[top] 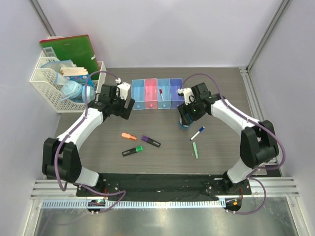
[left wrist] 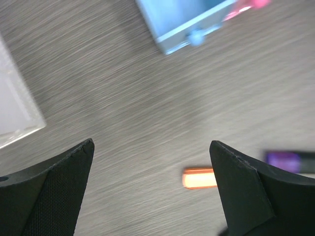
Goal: Sort the stationery into containers
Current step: Pick up the stationery from the center of the board, then place the stationery in the storage box.
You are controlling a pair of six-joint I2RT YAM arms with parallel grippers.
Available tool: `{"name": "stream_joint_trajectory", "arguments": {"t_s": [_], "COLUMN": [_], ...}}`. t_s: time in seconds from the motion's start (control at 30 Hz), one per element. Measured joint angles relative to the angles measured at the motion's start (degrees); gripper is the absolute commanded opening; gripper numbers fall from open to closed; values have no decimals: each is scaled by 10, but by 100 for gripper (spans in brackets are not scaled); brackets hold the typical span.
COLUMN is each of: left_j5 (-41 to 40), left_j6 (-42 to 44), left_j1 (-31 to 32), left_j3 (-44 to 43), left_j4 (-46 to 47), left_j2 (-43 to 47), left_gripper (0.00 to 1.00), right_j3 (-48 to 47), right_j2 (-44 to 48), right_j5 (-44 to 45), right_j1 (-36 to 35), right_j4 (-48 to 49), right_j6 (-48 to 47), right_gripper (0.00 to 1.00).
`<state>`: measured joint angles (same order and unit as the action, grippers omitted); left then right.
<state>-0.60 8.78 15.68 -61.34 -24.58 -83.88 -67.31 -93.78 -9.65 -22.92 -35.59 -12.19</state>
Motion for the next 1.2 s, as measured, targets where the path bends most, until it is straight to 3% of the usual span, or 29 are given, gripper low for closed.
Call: {"name": "stream_joint_trajectory", "arguments": {"t_s": [0.33,0.5,0.83,1.2], "left_j5": [302,394,462,490], "left_j6": [-24,-53,-129,-183], "left_j1": [1,1,14,21], "left_j3": [28,71,149,181], "left_j4": [29,95,290,401], "left_j2": [84,118,189,217], "left_gripper": [100,97,100,94], "right_j3": [-78,-120,-203,-271], "right_j2": [77,66,-31,-102], "right_j5": [-279,-421,-627,-704], "right_j1": [35,45,47,47], "right_j4": [-4,-4,0,0], "right_j6": [19,41,81,101], "right_gripper": [6,7,9,10]}}
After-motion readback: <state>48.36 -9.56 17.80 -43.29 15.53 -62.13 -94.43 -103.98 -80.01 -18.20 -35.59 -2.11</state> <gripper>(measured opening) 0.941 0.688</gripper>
